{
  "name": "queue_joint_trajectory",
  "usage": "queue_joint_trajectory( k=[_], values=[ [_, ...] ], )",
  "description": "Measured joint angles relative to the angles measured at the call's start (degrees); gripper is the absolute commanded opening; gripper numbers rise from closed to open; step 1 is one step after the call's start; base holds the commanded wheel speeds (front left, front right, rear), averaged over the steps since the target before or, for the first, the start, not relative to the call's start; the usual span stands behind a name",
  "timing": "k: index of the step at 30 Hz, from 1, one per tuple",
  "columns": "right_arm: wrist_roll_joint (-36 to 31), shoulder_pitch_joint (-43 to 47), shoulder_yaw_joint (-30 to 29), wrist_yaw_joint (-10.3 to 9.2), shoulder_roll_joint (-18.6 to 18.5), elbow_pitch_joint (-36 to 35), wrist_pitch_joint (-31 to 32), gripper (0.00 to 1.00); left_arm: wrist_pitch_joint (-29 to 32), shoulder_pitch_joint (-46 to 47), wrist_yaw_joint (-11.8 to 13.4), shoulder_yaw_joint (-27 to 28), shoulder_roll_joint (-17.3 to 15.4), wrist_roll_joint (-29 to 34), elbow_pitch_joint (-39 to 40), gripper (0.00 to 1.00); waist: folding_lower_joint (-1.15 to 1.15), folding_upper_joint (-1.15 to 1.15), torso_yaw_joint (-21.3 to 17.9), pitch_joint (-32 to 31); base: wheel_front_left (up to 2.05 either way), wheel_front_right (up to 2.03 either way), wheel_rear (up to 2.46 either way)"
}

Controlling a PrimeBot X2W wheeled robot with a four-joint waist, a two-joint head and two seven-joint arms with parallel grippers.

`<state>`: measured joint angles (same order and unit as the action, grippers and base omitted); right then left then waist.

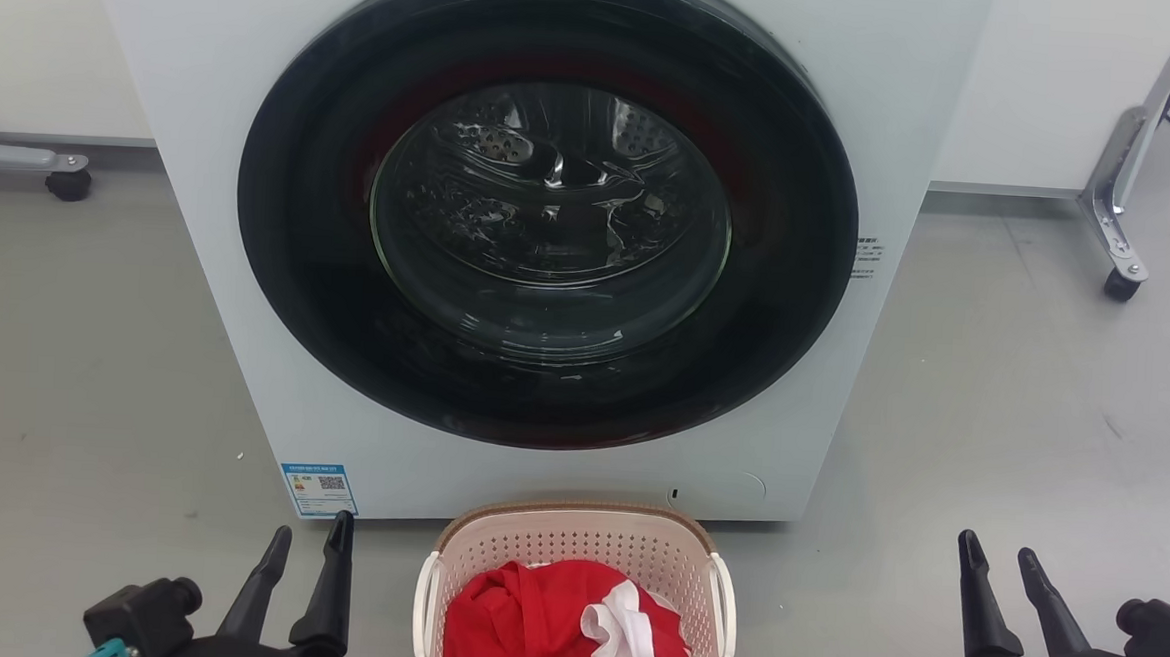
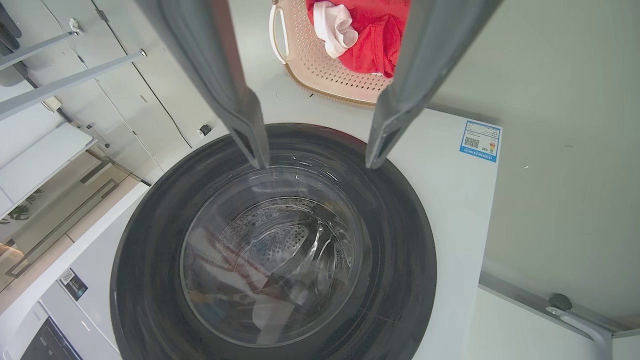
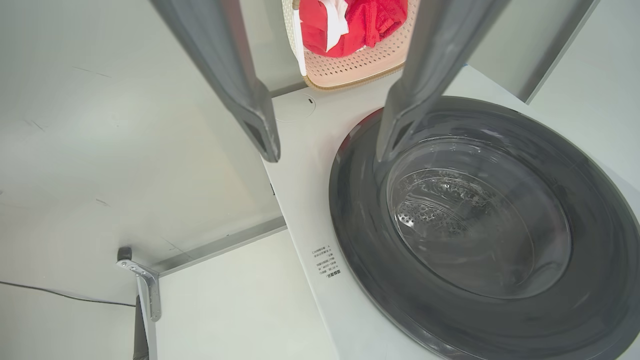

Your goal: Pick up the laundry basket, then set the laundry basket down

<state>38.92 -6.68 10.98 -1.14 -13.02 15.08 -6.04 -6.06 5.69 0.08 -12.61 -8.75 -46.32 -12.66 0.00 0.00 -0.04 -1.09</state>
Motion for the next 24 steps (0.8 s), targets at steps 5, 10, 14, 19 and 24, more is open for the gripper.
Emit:
queue_joint_trajectory(
  k=[5, 10, 14, 19, 24],
  values=[
    [-3.1, 0.0, 0.8, -0.64, -0.1, 0.0, -0.7, 1.0, -0.8, 0.0, 0.9, -1.0, -0.1, 3.2, 0.0, 1.0, 0.0, 0.0, -0.1, 0.0, 0.0, 0.0, 0.0],
    [-6.6, 0.1, 1.5, -1.45, -0.2, 0.0, -1.9, 1.0, -1.7, -0.2, 1.7, -1.6, -0.1, 6.5, 0.1, 1.0, 0.0, 0.0, -0.1, 0.0, 0.0, 0.0, 0.0],
    [-8.7, 0.2, 1.8, -1.98, -0.2, 0.2, -2.7, 1.0, -2.7, -0.4, 2.5, -1.9, 0.1, 8.7, 0.1, 1.0, 0.0, 0.0, -0.1, -0.1, 0.0, 0.0, 0.0],
    [-12.4, 0.5, 2.0, -2.97, -0.2, 0.4, -4.0, 1.0, -4.0, -0.6, 3.1, -2.1, 0.5, 11.8, -0.1, 1.0, 0.0, 0.0, 0.0, -0.2, 0.0, 0.0, 0.0],
    [-15.2, 1.2, 2.2, -3.52, -0.2, 0.6, -5.0, 1.0, -4.9, -1.5, 4.0, -2.1, 0.7, 14.7, -0.8, 1.0, 0.0, 0.0, -0.1, -0.3, 0.0, 0.0, 0.0]
  ],
)
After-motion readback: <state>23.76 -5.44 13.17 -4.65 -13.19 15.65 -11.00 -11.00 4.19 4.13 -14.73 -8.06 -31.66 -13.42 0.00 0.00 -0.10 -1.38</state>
